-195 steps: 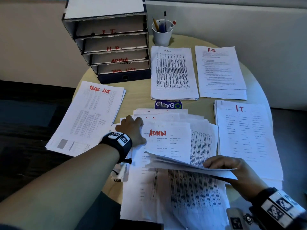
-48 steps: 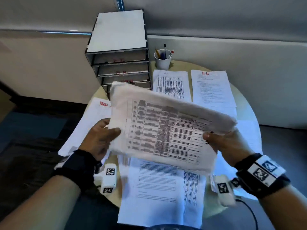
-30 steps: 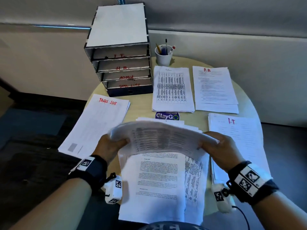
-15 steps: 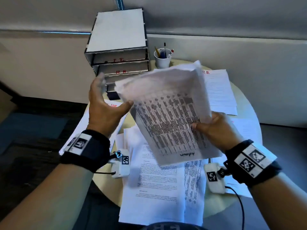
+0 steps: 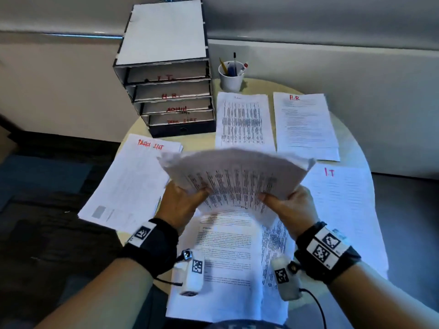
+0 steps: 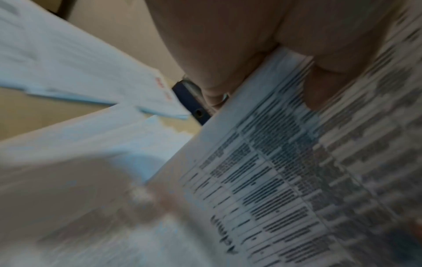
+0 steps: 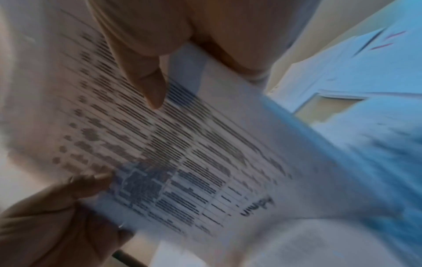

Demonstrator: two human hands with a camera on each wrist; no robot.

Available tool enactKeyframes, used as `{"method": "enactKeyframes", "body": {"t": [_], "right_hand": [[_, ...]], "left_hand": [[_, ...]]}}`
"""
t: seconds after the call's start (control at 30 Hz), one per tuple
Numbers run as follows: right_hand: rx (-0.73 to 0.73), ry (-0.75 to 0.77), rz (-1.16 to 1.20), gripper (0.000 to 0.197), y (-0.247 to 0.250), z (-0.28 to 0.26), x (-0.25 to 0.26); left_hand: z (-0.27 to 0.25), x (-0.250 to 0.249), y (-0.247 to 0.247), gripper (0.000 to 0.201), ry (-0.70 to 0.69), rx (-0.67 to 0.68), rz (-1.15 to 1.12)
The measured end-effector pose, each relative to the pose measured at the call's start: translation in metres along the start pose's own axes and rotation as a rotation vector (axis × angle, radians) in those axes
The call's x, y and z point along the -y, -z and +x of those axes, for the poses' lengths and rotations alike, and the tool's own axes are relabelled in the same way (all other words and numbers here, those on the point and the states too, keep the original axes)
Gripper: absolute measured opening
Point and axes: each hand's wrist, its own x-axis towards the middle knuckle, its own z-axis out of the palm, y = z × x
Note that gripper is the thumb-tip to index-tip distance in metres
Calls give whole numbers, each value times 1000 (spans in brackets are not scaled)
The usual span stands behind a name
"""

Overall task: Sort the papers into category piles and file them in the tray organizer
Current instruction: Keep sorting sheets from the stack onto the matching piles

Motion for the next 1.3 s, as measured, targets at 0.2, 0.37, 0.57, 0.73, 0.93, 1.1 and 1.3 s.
{"method": "enactKeyframes", "body": {"t": [0.2, 0.37, 0.57, 0.73, 0.93, 1.1, 1.3], "right_hand": [[-47, -98, 16, 19, -4, 8, -14], [-62, -167, 4, 26, 4, 13, -10], [-466, 614, -432, 63, 50, -16, 58], [-92, 915, -1026, 42, 38, -20, 110], [119, 608, -1258, 9, 48, -7, 92], [186, 507, -1129, 13, 59, 17, 75], [161, -139, -621, 20, 103, 86, 51]], "left_hand": [[13, 27, -11, 30, 159, -8, 42], [20, 34, -9, 24, 90, 3, 222], [29, -27, -13, 18, -380, 81, 785], [32, -87, -46, 6, -709, 270, 1270], [39, -100, -55, 12, -849, 331, 1366], [56, -75, -40, 17, -847, 253, 1264], [64, -21, 16, 38, -507, -32, 1066]]}}
